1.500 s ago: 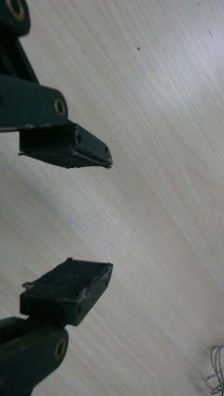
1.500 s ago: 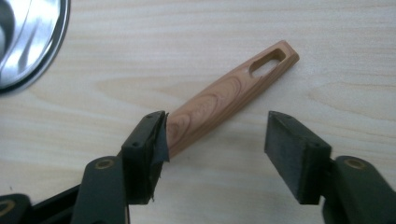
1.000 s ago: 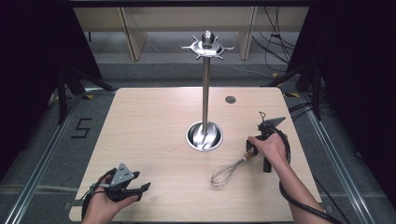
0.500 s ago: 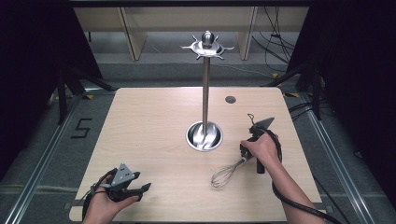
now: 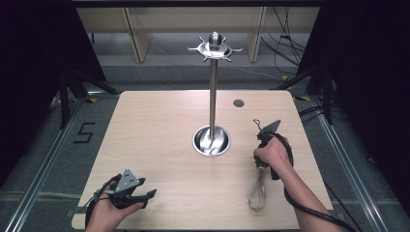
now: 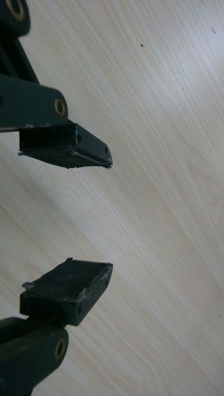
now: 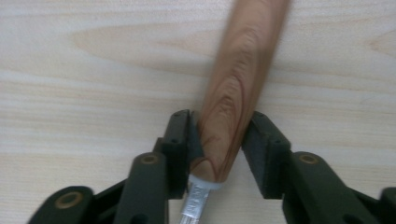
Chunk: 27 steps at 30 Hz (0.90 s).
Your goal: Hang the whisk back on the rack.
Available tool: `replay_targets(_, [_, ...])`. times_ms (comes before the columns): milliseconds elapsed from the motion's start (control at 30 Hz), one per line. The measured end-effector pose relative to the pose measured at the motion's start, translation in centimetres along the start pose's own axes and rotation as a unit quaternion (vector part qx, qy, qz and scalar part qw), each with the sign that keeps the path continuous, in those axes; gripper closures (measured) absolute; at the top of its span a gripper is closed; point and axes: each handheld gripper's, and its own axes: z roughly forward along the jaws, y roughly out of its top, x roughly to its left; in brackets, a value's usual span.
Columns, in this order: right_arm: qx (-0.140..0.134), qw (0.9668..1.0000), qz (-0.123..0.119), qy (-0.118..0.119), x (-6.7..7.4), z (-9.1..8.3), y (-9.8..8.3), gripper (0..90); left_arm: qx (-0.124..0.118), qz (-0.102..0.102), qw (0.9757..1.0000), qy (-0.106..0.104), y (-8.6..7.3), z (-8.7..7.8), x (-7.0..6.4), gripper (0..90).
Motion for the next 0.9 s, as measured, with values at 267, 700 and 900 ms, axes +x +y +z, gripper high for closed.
replay_targets(267, [-0.006,0.9981,-0.061,-0.013,-0.4,0.1,-0.2,69.4,-0.005,-0.004,1.0000,0.002,0.0,0.1,0.0,40.7])
replay_targets(700, [-0.031,0.9962,-0.081,-0.005,-0.3,-0.6,-0.5,69.7,-0.008,0.003,1.0000,0.004,0.0,0.1,0.1,40.9])
replay_targets(900, [-0.076,0.9915,-0.100,0.035,-0.9,-1.6,-1.4,69.7,-0.011,-0.021,0.9997,0.000,-0.1,0.1,-0.2,41.0])
